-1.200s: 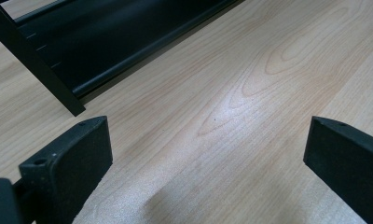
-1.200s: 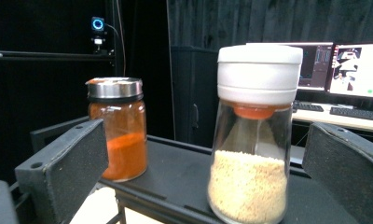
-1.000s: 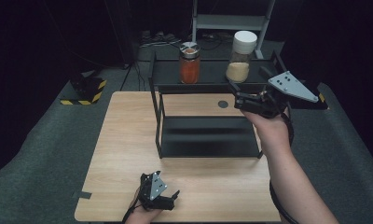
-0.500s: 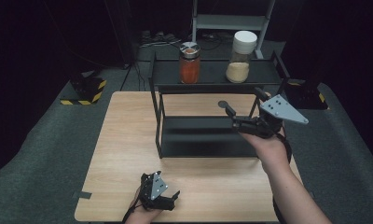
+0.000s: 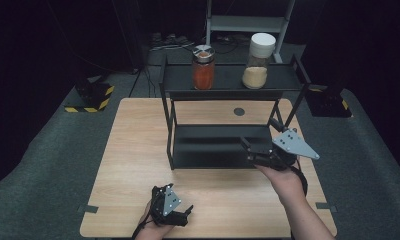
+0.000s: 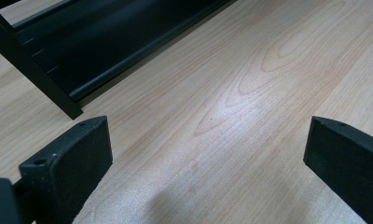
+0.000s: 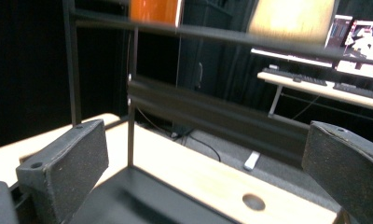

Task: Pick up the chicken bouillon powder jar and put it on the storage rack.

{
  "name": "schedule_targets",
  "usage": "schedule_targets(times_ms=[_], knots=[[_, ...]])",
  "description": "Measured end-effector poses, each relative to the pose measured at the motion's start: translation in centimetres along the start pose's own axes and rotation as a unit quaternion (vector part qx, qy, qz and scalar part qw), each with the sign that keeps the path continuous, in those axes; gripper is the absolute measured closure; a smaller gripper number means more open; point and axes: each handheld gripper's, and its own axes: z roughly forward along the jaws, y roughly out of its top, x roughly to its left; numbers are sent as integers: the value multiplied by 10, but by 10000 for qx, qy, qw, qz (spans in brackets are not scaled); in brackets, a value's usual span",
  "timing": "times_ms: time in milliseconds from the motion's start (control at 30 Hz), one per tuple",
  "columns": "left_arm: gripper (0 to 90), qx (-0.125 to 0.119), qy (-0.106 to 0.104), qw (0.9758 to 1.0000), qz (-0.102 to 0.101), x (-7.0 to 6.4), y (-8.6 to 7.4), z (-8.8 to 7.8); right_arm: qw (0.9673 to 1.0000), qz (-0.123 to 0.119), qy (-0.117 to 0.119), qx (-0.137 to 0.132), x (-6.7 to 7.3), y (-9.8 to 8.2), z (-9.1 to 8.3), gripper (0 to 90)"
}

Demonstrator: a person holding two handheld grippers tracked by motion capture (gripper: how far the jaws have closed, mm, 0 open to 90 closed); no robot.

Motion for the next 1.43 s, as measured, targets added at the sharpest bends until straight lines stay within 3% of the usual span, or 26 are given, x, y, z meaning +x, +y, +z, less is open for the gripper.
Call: schedule_targets(times_ms=[533, 900, 1067, 1200, 1433], knots=[[12, -17, -40, 10000, -47, 2, 0, 0, 9984, 82, 14, 564, 5, -73, -19, 0], [12, -101, -63, 9999, -52, 3, -2, 0, 9920, 13, 12, 1266, 12, -115, -28, 0], [12, -102, -58, 9999, -38, 2, -2, 0, 9877, -199, -50, 1552, 17, -125, -30, 0], [12, -94, -54, 9999, -53, 2, -2, 0, 9793, -541, -78, 1950, 26, -127, -27, 0], [12, -78, -40, 10000, 18, 0, -1, 1, 9801, -599, -104, 1890, 29, -129, -29, 0]])
